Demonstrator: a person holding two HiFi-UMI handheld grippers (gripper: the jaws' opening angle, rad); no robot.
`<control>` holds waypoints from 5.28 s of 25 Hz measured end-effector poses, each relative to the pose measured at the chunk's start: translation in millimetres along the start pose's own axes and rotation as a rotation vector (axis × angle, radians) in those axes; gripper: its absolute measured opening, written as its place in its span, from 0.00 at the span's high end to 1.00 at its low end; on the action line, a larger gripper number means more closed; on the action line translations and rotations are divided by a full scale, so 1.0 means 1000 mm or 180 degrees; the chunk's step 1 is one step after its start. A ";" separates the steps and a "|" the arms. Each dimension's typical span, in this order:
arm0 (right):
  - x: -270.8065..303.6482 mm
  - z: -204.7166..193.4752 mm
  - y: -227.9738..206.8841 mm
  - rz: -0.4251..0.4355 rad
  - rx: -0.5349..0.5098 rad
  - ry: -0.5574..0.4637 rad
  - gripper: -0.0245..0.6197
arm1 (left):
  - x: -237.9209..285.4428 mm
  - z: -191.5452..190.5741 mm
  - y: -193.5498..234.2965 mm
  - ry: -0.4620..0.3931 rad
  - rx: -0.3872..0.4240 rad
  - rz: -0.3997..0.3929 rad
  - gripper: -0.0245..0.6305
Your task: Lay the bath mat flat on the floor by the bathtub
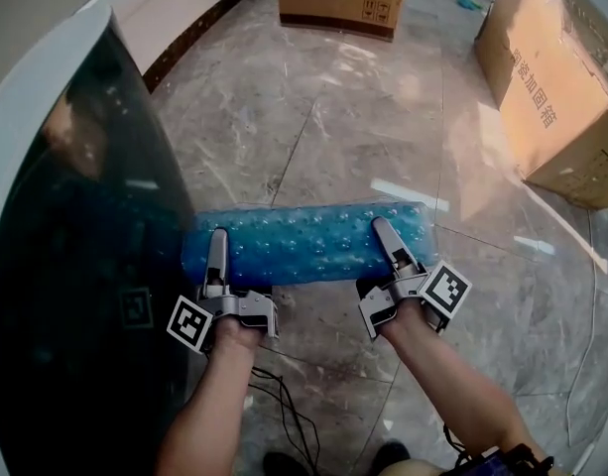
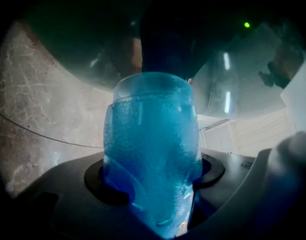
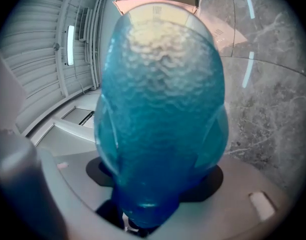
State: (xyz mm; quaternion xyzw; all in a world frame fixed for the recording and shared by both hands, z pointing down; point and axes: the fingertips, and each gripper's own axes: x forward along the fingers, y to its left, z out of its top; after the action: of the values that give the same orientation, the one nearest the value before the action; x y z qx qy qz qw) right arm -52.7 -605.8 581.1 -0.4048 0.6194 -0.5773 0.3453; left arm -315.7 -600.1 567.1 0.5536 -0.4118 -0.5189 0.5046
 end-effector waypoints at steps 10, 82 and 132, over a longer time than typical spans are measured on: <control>0.015 -0.019 -0.076 -0.0203 0.0064 0.0077 0.47 | -0.009 0.020 0.078 -0.0001 -0.0022 0.0259 0.46; 0.005 -0.081 -0.087 -0.1177 -0.4697 0.2474 0.95 | -0.073 -0.098 0.074 0.1973 0.3124 0.1539 0.97; -0.135 -0.133 -0.094 -0.0764 -0.4853 0.3099 0.95 | -0.146 -0.146 0.076 0.2713 0.4613 0.1945 0.96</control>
State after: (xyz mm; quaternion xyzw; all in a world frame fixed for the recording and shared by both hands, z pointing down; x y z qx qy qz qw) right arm -103.7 -426.4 682.0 -0.2967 0.8641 -0.1507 -0.3777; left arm -183.9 -449.1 658.6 0.7485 -0.5455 0.2755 0.2573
